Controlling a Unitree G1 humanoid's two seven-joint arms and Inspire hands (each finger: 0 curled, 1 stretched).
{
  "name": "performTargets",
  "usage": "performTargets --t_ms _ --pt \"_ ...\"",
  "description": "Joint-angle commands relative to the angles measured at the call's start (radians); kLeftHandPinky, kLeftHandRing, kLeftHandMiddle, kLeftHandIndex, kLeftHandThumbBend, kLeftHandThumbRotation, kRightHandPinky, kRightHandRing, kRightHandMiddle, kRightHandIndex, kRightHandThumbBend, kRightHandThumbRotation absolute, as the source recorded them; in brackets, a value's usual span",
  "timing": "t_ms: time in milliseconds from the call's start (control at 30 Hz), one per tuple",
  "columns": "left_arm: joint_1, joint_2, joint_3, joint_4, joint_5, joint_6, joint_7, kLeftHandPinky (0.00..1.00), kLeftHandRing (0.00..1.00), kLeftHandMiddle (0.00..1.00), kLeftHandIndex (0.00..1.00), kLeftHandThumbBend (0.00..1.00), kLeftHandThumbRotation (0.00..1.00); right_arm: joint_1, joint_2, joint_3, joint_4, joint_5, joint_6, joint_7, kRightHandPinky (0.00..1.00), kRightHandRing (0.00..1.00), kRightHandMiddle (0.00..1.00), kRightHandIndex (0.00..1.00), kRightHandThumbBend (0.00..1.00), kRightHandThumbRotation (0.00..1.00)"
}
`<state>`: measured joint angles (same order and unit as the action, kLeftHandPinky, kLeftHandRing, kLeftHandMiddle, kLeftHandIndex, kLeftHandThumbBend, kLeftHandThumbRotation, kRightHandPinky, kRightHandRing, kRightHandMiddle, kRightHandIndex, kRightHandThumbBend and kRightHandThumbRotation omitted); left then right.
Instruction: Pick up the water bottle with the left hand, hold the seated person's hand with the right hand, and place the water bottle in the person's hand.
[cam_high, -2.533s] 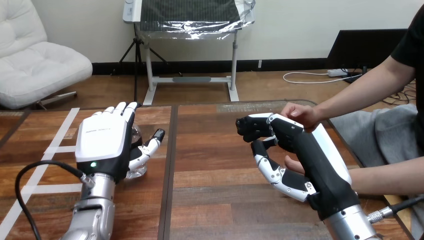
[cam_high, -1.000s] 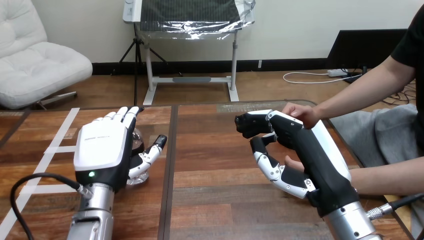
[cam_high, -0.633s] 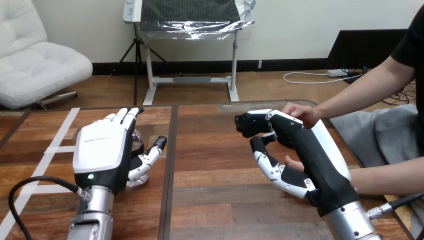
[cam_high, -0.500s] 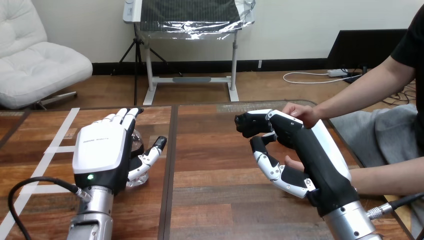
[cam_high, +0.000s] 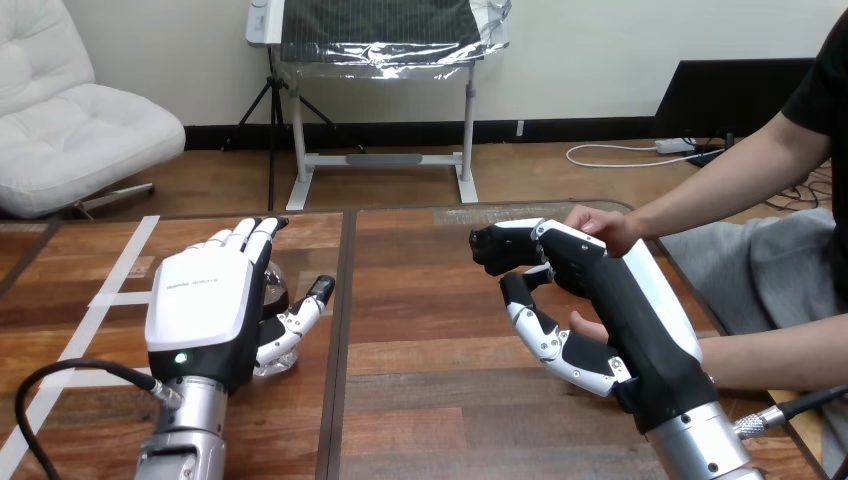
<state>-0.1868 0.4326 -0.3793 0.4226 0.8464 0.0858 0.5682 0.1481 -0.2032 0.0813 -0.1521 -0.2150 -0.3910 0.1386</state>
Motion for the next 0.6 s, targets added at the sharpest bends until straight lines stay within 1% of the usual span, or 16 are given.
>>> performTargets --t_ms 0,33,100,167,233,300,333,400,567 --pt "-0.007 0.023 0.013 -0.044 0.026 -0.016 0.034 0.82 0.87 0.89 0.88 0.49 1.00 -0.071 -0.007 -0.007 -0.021 0.003 -0.006 -0.003 0.55 0.67 0.69 0.69 0.15 0.00" --pt "-0.006 0.022 0.014 -0.045 0.026 -0.017 0.037 0.83 0.88 0.90 0.89 0.49 1.00 -0.071 -0.007 -0.007 -0.021 0.002 -0.006 -0.004 0.55 0.67 0.69 0.69 0.15 0.00" --pt "-0.007 0.018 0.014 -0.037 0.035 -0.020 0.066 0.85 0.90 0.93 0.91 0.49 1.00 -0.071 -0.007 -0.007 -0.022 0.001 -0.005 -0.005 0.55 0.67 0.69 0.69 0.15 0.00" --pt "-0.008 0.013 0.016 -0.027 0.041 -0.022 0.092 0.91 0.95 0.96 0.95 0.49 1.00 -0.073 -0.007 -0.007 -0.019 0.003 -0.010 -0.004 0.55 0.67 0.69 0.69 0.15 0.00" --pt "-0.009 0.010 0.017 -0.023 0.044 -0.023 0.100 0.94 0.97 0.98 0.97 0.49 1.00 -0.073 -0.007 -0.007 -0.017 0.004 -0.013 -0.004 0.55 0.67 0.69 0.69 0.15 0.00" --pt "-0.009 0.004 0.022 -0.016 0.041 -0.032 0.122 0.96 0.98 0.98 0.98 0.50 1.00 -0.072 -0.007 -0.007 -0.017 0.002 -0.011 -0.005 0.55 0.67 0.69 0.69 0.15 0.00" --pt "-0.010 0.000 0.026 -0.008 0.036 -0.043 0.145 0.97 0.98 0.99 0.98 0.50 1.00 -0.072 -0.006 -0.007 -0.018 0.001 -0.010 -0.006 0.55 0.67 0.69 0.69 0.15 0.00" --pt "-0.013 -0.004 0.030 0.002 0.031 -0.055 0.170 0.98 0.99 0.99 0.99 0.51 1.00 -0.071 -0.005 -0.007 -0.018 0.002 -0.009 -0.006 0.55 0.67 0.69 0.69 0.16 0.00" --pt "-0.026 -0.018 0.037 0.034 0.025 -0.067 0.232 0.99 1.00 1.00 1.00 0.52 1.00 -0.071 -0.007 -0.006 -0.023 -0.003 -0.002 -0.005 0.55 0.68 0.69 0.69 0.16 0.00"
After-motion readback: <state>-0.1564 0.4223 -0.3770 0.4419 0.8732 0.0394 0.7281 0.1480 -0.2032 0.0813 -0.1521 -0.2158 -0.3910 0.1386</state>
